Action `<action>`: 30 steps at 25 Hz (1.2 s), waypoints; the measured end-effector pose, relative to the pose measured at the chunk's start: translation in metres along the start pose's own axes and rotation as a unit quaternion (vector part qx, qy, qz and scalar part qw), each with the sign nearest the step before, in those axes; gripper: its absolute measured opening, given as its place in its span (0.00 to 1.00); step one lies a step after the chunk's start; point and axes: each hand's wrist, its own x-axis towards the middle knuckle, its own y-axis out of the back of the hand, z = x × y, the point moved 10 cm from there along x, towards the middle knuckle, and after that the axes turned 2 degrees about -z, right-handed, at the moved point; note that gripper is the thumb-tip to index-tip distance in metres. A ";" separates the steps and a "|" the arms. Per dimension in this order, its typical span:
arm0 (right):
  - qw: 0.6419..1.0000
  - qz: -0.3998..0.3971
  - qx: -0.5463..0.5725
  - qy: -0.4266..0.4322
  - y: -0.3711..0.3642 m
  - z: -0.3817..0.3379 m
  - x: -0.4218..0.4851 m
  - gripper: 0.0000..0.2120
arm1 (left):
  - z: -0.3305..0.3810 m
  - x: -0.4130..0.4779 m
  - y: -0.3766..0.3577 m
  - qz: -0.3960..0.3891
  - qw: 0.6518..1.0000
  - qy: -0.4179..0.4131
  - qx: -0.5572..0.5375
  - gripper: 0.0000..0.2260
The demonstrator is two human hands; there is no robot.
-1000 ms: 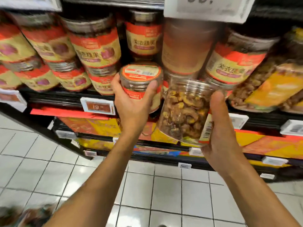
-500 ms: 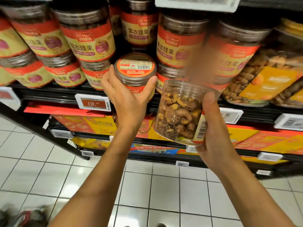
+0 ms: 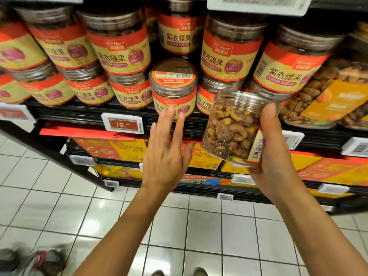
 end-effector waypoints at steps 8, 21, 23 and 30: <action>1.000 0.012 0.006 0.001 -0.013 0.004 0.005 0.30 | -0.004 0.012 -0.011 -0.056 0.994 -0.051 0.080 0.33; 0.999 0.035 -0.024 0.024 -0.043 0.007 0.000 0.30 | -0.048 0.015 0.050 -0.042 0.804 0.232 -0.545 0.15; 1.000 -0.006 -0.007 0.024 -0.064 0.004 -0.002 0.37 | -0.030 0.028 0.059 -0.097 0.785 0.214 -0.573 0.15; 0.995 -0.008 -0.026 0.096 -0.071 -0.017 -0.041 0.29 | -0.050 0.033 0.077 -0.041 0.718 0.271 -0.640 0.39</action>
